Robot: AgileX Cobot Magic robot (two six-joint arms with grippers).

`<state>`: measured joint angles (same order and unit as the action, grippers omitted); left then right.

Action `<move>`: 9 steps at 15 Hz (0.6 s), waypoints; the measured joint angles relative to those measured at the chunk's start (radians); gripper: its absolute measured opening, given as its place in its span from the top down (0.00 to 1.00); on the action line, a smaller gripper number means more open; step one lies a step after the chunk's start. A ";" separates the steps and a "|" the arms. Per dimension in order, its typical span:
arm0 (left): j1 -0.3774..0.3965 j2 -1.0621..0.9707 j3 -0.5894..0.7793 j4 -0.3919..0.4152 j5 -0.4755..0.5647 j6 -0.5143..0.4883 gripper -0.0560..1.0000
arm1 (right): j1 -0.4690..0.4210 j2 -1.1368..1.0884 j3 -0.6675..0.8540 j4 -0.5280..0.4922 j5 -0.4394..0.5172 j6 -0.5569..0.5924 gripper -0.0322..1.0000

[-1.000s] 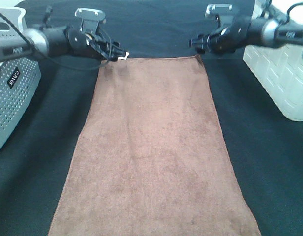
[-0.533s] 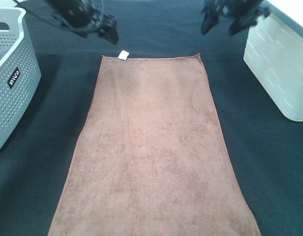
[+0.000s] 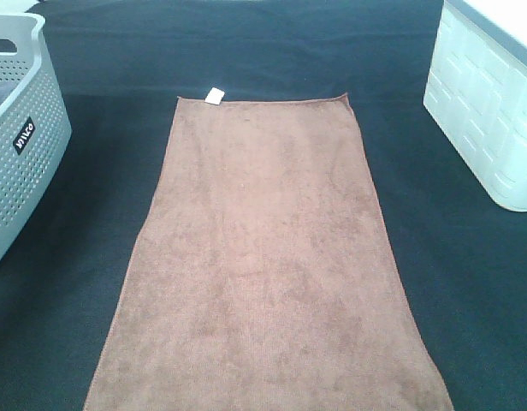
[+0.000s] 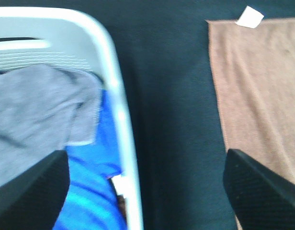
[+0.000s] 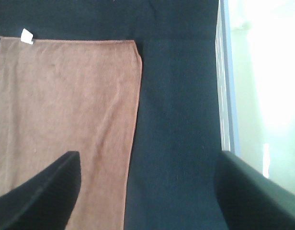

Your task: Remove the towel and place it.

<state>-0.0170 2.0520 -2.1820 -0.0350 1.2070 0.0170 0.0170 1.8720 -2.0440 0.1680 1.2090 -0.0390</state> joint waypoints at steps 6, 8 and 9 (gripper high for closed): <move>0.011 -0.526 0.626 0.072 -0.027 -0.017 0.18 | -0.001 -0.518 0.664 0.000 0.003 0.009 0.28; 0.011 -0.753 0.834 0.074 -0.093 -0.049 0.18 | -0.001 -0.733 0.846 -0.004 -0.004 0.019 0.22; 0.011 -0.813 0.885 0.074 -0.106 -0.053 0.18 | -0.001 -0.790 0.884 -0.011 -0.004 0.023 0.19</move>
<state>-0.0060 1.2390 -1.2970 0.0390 1.1010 -0.0360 0.0160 1.0820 -1.1600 0.1570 1.2050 -0.0160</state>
